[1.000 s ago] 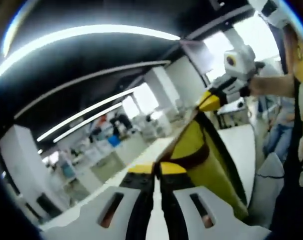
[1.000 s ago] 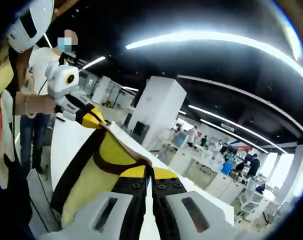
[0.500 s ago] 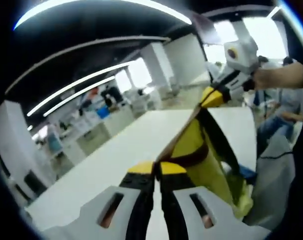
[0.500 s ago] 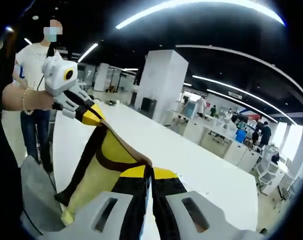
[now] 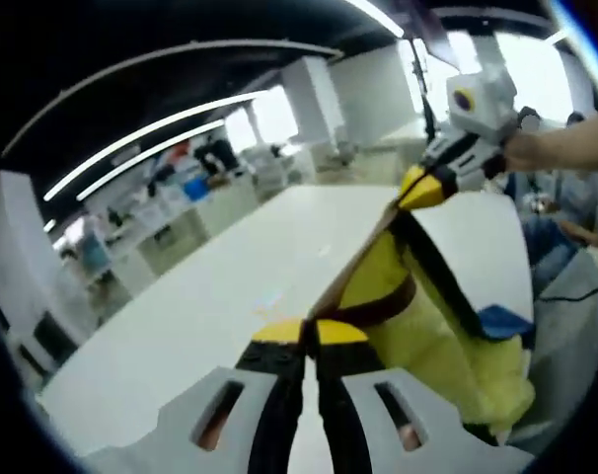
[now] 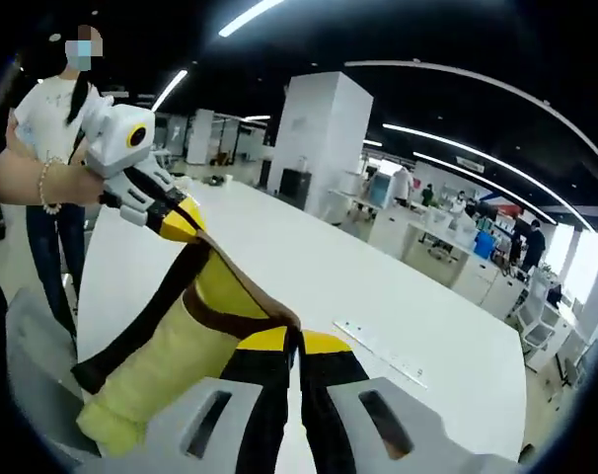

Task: Fold the garment on the visible template until the final outline fits inside the template.

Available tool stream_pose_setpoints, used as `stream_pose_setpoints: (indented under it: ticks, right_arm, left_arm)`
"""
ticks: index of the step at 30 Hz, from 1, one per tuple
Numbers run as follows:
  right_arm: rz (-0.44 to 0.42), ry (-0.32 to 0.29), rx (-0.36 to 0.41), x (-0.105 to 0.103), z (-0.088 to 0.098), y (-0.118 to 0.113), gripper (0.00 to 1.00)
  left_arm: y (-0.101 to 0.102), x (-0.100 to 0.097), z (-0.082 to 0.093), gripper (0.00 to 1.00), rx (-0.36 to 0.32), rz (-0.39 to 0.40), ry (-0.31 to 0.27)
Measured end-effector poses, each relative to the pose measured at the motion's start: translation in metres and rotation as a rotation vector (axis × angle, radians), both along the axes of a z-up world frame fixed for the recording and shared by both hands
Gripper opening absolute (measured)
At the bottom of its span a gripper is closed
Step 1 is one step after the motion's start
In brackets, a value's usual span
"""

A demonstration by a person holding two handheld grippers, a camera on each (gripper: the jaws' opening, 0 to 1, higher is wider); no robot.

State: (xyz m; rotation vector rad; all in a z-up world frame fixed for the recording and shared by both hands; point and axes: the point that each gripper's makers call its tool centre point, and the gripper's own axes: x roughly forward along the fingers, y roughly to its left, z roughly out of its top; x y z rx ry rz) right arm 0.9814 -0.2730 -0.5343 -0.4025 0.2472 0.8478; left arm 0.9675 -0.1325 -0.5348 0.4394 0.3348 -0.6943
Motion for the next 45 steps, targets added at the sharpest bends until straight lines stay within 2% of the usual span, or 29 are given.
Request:
stream_pose_setpoints:
  ticks: [1, 12, 28, 41, 45]
  right_arm:
    - [0.000, 0.006, -0.001, 0.004, -0.004, 0.000, 0.03]
    - [0.011, 0.075, -0.048, 0.051, -0.051, 0.006, 0.03]
    - [0.027, 0.131, -0.086, 0.099, -0.094, 0.012, 0.03]
    - [0.028, 0.171, -0.123, 0.143, -0.133, 0.015, 0.03]
    - [0.025, 0.182, -0.129, 0.152, -0.141, 0.015, 0.03]
  left_arm:
    - [0.003, 0.008, -0.007, 0.00, 0.000, 0.002, 0.011]
    - [0.007, 0.053, -0.055, 0.00, 0.007, 0.012, 0.106]
    - [0.012, 0.102, -0.108, 0.00, 0.017, 0.016, 0.211]
    - [0.014, 0.144, -0.149, 0.00, 0.035, 0.021, 0.271]
    - [0.014, 0.153, -0.156, 0.00, 0.040, 0.019, 0.286]
